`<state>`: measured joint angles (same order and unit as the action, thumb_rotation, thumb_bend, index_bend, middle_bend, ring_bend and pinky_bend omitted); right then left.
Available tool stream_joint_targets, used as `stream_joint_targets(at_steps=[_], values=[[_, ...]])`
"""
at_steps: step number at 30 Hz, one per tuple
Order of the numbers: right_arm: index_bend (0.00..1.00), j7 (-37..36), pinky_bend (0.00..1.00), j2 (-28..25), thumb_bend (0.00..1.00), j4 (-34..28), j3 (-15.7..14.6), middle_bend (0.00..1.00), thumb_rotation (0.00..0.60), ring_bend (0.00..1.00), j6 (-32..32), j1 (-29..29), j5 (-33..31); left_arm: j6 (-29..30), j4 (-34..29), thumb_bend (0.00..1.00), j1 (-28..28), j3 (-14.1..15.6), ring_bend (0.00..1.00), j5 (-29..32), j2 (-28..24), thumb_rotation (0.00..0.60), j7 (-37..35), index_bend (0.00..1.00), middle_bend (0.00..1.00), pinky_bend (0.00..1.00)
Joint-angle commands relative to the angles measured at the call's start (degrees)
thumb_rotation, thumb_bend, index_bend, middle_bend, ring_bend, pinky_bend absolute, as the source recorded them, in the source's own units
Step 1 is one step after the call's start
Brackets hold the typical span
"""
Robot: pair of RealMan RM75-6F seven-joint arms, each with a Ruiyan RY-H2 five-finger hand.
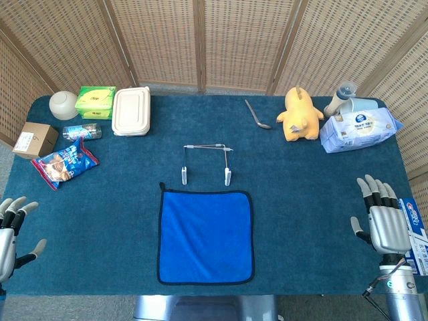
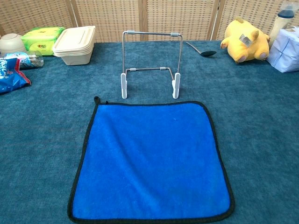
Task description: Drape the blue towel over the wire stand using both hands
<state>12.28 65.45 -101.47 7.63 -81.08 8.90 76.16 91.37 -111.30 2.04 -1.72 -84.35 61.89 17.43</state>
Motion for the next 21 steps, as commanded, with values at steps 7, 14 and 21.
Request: stream_joint_targets(at_steps=[7,14,21], values=[[0.0,-0.3,0.0,0.0,0.37,0.2,-0.2,0.04,0.6,0.0,0.2,0.0,0.1,-0.7,0.2,0.34,0.1,0.7,0.11,-0.1,0.4,0.6,-0.3,0.22,0.15,0.16],[0.0,-0.7,0.0,-0.2,0.37,0.4,-0.3,0.04,0.6,0.0,0.3,0.0,0.4,0.3,0.2,0.34,0.4,0.7,0.11,-1.0,0.2,0.6,-0.3,0.22,0.15,0.16],[0.0,-0.6,0.0,-0.6,0.37,0.9,-0.5,0.04,0.6,0.0,2.1,1.0,0.7,-0.8,0.2,0.34,-0.6,0.1,0.11,-0.7,0.4,0.6,0.0,0.22,0.16,0.16]])
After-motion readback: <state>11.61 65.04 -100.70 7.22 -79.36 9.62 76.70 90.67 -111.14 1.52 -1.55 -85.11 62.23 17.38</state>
